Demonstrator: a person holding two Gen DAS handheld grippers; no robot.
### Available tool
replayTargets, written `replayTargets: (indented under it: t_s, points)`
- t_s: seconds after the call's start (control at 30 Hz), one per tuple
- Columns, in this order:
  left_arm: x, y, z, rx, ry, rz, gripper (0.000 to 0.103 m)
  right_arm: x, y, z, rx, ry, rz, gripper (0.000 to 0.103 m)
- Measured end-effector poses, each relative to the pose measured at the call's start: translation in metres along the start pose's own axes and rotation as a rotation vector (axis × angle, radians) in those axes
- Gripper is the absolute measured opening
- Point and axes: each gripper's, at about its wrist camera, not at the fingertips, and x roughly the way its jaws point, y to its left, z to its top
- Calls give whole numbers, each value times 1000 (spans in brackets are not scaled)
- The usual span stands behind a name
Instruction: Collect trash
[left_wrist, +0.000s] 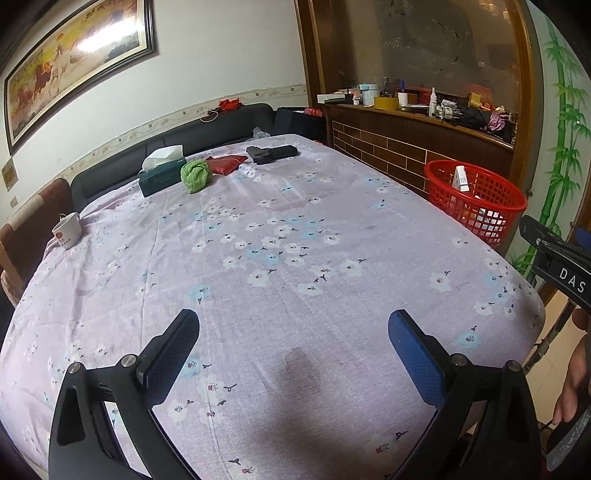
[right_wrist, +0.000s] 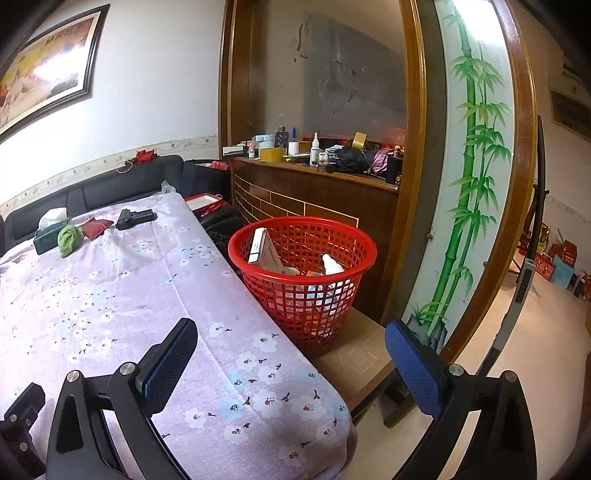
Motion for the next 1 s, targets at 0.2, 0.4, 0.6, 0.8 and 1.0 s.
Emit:
replayTargets:
  t_s: [0.2, 0.4, 0.6, 0.8, 1.0]
  points:
    - [1, 2, -1, -3, 4, 1, 102, 1, 1, -1, 2, 3, 4, 103]
    - [1, 1, -2, -1, 6, 0, 102, 2, 2, -3, 1, 8, 4, 103]
    - [2, 1, -2, -4, 6, 0, 102, 1, 1, -3, 4, 6, 3, 103]
    - [2, 2, -2, -8, 7, 1, 102, 2, 0, -3, 3, 12, 6, 103]
    - [2, 2, -2, -8, 8, 0, 102, 2, 1, -3, 3, 13, 7, 103]
